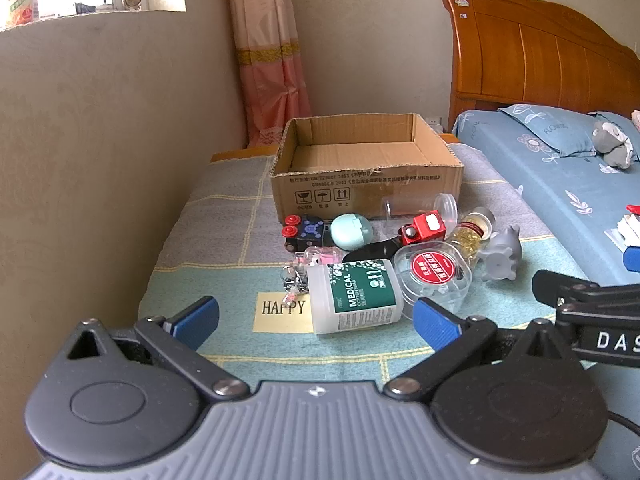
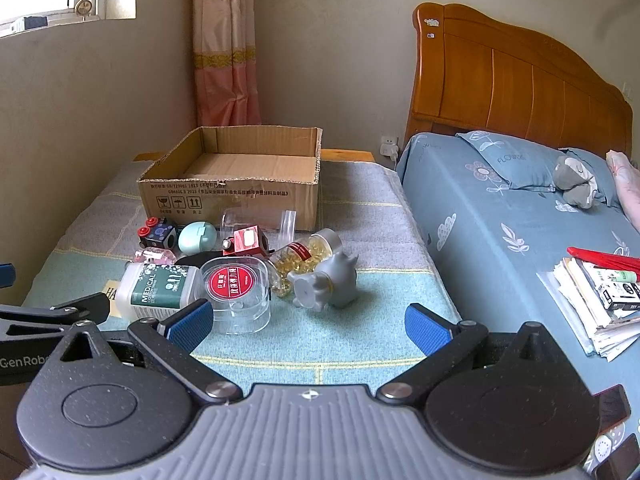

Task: Organize rigid objects
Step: 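Move both tools toward the cluttered items on the bed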

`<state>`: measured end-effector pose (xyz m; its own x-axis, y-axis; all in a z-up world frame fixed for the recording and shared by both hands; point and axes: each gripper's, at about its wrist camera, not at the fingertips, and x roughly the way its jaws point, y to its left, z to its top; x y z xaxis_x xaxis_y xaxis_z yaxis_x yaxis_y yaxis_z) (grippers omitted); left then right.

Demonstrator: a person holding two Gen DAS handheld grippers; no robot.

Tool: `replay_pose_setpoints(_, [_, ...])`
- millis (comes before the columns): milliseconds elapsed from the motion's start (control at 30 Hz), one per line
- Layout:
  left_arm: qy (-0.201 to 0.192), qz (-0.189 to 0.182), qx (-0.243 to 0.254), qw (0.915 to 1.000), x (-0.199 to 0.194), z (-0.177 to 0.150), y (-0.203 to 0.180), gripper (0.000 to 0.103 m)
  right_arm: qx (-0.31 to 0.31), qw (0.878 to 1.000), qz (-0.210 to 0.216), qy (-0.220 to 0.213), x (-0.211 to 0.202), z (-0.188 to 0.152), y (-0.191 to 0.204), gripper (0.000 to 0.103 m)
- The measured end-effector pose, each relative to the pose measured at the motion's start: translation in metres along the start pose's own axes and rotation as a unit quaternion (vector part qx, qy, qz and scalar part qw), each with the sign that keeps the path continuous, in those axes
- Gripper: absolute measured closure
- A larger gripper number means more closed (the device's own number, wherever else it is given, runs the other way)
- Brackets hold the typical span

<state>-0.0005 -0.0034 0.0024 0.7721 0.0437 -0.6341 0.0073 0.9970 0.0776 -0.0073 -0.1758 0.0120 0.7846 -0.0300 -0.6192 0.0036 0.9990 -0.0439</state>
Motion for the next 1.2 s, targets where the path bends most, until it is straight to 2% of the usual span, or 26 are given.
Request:
replay_pose_setpoints(667, [0.014, -0.009, -0.005, 0.9999, 0.013, -0.002, -0.002, 0.001, -0.006, 1.0, 0.01, -0.006, 0.007, -0.002, -0.002, 0.0])
replay_pose_setpoints(933, [0.017, -0.029, -0.007, 0.9994, 0.023, 0.001, -0.002, 0.001, -0.012, 0.999, 0.03, -0.012, 0.014, -0.002, -0.007, 0.0])
replay_pose_setpoints(1200, [0.038, -0.047, -0.011, 0.9981, 0.044, 0.007, -0.001, 0.001, -0.015, 0.998, 0.053, -0.024, 0.024, 0.001, -0.017, 0.0])
